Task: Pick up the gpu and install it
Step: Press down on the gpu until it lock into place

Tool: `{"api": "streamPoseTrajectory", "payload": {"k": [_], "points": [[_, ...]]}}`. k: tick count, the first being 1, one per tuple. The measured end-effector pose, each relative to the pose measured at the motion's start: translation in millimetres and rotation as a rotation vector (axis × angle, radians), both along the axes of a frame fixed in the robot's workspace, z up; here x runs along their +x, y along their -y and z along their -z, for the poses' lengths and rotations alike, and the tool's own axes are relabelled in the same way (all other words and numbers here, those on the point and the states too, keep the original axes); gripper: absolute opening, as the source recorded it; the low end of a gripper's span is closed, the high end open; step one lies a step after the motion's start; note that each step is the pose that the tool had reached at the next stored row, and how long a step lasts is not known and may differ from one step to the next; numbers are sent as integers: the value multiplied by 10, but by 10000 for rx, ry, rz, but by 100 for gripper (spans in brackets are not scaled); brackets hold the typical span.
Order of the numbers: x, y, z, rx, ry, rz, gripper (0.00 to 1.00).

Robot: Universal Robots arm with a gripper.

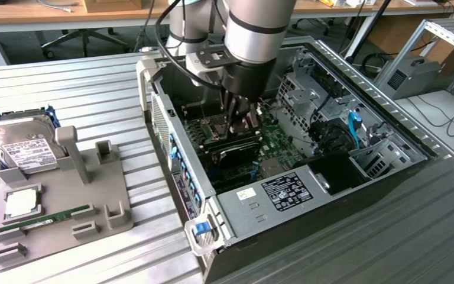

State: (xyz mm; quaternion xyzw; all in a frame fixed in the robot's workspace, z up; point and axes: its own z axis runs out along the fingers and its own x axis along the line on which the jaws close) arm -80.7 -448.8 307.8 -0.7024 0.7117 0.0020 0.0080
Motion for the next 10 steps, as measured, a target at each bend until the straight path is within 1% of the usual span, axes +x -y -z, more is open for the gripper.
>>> {"api": "streamPoseTrajectory", "payload": {"k": [5, 10], "points": [[28, 0, -103, 0, -1, -1, 11], [30, 0, -104, 0, 0, 0, 11]]}}
